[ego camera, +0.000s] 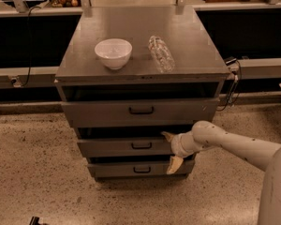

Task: Open middle drawer

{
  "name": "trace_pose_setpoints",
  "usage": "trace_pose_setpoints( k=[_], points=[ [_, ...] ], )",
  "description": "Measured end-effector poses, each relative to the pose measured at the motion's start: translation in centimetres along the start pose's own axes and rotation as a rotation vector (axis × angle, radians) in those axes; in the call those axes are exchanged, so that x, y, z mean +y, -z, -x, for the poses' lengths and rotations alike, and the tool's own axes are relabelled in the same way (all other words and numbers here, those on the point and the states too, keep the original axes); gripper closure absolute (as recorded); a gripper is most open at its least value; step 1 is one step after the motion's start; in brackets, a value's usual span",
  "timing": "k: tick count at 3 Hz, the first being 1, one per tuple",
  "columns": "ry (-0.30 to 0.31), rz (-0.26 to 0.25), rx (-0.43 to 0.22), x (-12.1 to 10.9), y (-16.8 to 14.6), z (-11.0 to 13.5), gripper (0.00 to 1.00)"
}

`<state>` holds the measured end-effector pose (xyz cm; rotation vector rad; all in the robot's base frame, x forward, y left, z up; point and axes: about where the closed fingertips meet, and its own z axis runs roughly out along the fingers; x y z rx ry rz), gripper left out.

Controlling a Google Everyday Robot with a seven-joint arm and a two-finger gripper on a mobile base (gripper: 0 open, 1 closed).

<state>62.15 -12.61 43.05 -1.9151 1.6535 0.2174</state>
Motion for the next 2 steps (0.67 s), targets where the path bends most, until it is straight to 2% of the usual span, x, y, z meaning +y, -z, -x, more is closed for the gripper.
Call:
trace_pose_setpoints(
  k=[1,2],
  points=[
    [-0.021,0.023,0.002,-0.4,-1.0,-1.4,0.0],
    [-0.05,0.03,0.025,-0.7,-1.4,-2.7,0.18]
  ],
)
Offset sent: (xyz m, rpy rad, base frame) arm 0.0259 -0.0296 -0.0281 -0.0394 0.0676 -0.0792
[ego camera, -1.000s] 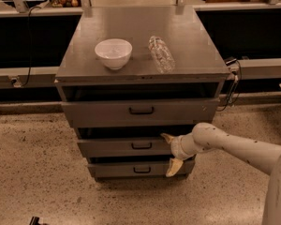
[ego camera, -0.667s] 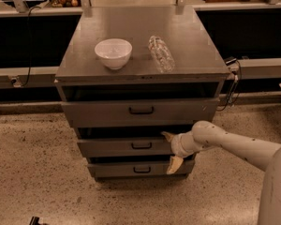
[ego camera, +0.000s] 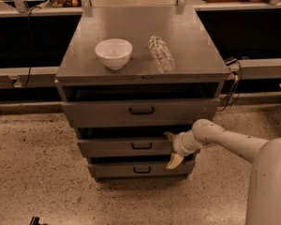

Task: Open middle drawer

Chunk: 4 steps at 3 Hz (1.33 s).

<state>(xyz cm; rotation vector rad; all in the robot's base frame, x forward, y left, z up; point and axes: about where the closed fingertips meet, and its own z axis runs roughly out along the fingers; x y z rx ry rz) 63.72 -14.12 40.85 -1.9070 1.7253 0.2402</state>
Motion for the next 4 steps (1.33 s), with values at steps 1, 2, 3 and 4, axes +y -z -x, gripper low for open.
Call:
trace_pose_setpoints(
  k=[1,2,3,4],
  points=[
    [-0.017,-0.002,0.02,-0.2,0.6,-0.1,0.41],
    [-0.03,0.008,0.009,0.2,2.7,1.2,0.47],
    [-0.066,0.038,-0.022,2.0,5.1,2.4,0.56],
    [-0.073,0.059,-0.118,3.0,7.9,4.4,0.38]
  ],
)
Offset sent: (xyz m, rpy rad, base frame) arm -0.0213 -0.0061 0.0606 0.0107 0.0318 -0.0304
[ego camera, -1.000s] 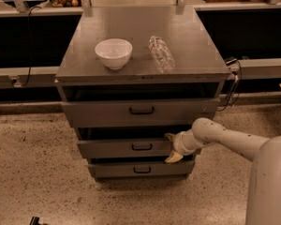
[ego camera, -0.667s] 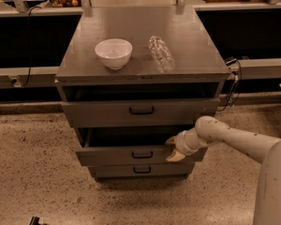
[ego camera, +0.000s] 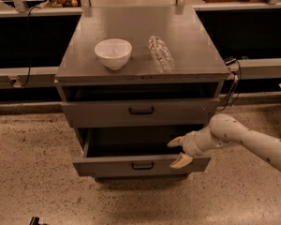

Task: Open middle drawer

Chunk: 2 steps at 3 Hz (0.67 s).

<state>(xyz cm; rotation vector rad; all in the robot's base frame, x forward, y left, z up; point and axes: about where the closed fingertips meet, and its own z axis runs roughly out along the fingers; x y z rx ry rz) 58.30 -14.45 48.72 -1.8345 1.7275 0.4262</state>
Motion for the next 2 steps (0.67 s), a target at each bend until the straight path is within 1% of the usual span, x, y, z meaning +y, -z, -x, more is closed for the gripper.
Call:
trace_pose_setpoints(
  k=[1,2],
  points=[
    [0.002,0.02,-0.011,0.65,-0.1,0.21,0.15],
    [0.003,0.024,-0.014,0.75,-0.29,0.28,0.0]
  ],
)
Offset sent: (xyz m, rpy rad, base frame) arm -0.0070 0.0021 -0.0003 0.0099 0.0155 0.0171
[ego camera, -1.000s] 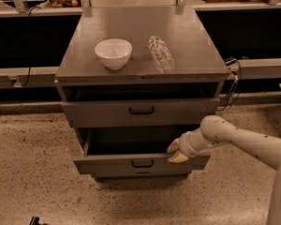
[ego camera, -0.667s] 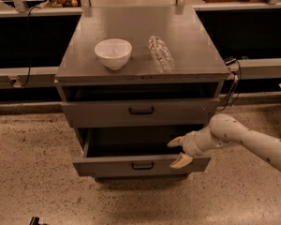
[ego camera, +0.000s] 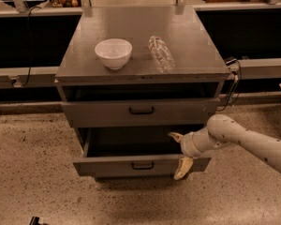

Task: Open middle drawer

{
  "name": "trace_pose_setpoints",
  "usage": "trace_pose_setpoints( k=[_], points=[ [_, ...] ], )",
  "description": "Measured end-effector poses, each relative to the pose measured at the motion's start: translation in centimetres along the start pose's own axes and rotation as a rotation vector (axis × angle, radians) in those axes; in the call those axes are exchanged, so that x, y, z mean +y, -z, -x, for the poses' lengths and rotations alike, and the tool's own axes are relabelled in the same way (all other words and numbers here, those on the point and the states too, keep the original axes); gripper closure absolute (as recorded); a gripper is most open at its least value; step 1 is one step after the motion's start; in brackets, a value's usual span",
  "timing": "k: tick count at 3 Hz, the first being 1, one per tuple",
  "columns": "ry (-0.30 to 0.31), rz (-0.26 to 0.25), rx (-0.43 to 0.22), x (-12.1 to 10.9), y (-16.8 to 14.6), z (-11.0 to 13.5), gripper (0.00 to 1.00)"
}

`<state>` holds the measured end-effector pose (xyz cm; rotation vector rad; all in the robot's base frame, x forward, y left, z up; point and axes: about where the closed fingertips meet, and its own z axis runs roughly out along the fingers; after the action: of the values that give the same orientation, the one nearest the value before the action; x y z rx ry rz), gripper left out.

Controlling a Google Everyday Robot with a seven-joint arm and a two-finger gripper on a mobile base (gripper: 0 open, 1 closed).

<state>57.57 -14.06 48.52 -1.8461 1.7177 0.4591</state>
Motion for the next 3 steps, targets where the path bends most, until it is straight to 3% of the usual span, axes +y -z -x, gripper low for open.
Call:
trace_pose_setpoints(
  k=[1,2,3],
  points=[
    [-0.009,-0.001,0.031,-1.3,0.6,0.7,0.01],
    [-0.046,-0.023,0.052,-2.4,1.1,0.3,0.19],
    [-0.094,-0.048,0.078,-3.1,1.0,-1.0,0.43]
  ],
)
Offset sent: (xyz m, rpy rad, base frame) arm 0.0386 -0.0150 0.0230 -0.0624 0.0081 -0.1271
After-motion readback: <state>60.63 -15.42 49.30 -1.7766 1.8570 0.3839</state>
